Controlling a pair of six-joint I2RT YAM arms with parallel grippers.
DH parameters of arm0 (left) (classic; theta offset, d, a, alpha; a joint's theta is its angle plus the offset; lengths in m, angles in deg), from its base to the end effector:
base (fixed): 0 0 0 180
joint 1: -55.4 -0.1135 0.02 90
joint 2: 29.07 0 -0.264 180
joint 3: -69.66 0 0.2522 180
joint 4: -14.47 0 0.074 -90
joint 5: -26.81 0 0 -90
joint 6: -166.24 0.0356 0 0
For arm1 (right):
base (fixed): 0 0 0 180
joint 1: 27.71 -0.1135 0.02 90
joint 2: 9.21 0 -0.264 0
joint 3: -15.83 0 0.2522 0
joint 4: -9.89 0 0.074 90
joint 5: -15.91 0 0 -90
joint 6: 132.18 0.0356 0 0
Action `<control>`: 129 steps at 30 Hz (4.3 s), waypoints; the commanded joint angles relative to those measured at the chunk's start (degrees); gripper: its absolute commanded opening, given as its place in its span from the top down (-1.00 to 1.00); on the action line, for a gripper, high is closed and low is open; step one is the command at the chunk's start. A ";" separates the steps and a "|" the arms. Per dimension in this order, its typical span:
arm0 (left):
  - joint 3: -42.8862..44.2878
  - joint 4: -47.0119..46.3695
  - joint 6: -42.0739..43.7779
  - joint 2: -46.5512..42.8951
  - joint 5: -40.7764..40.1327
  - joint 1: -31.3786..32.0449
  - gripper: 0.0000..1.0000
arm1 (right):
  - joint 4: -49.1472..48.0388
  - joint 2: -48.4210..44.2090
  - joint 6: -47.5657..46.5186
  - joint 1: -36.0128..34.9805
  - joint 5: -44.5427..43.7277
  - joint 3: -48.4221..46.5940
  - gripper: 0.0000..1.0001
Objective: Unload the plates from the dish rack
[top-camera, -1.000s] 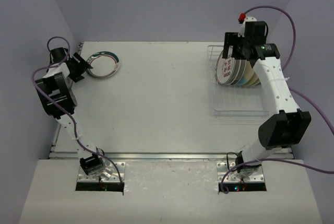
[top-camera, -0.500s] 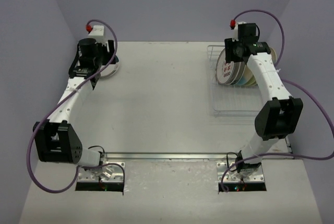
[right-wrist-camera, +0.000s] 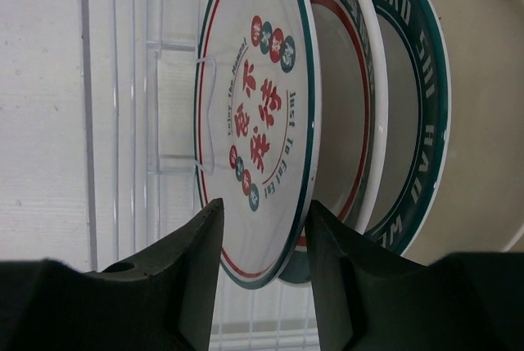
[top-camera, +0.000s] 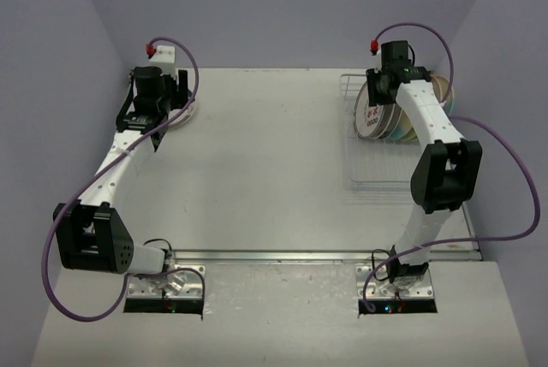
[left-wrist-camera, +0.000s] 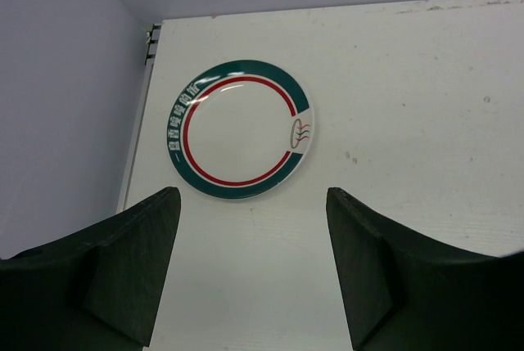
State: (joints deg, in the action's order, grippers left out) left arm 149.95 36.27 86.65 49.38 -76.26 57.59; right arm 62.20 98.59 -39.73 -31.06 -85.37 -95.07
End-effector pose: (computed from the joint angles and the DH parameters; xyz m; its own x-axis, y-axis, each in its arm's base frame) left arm 0.3214 -0.0042 0.3432 -0.3672 0.1902 -0.9105 -0.1107 0.9630 0.2458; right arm 0.4234 0.0178 0.2960 -0.7521 -0.0020 -0.6590 0.1025 0.9875 -0.1200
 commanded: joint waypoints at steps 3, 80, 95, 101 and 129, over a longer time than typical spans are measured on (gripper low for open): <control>1.59 -2.15 0.76 0.92 -2.04 0.26 -0.39 | -1.30 1.92 0.23 0.12 -2.38 -5.44 0.44; 9.10 1.64 -26.48 3.07 80.63 -2.20 -0.43 | -13.57 -17.06 13.98 -18.19 46.43 -3.84 1.00; 6.07 -0.91 -35.86 4.15 78.92 -2.13 1.00 | -15.08 -13.28 20.94 -18.13 41.93 -5.64 0.31; 7.67 -9.74 -46.79 9.20 70.35 -17.32 1.00 | -11.99 -14.37 21.47 -14.13 27.87 -2.70 -0.63; 32.24 10.69 -35.27 46.46 44.04 -31.03 0.77 | -8.84 -19.72 9.86 -1.39 16.99 10.56 -0.93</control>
State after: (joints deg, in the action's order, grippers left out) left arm 179.21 49.70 49.94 95.85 -32.54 28.04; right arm 55.14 80.17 -27.73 -33.09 -67.74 -85.14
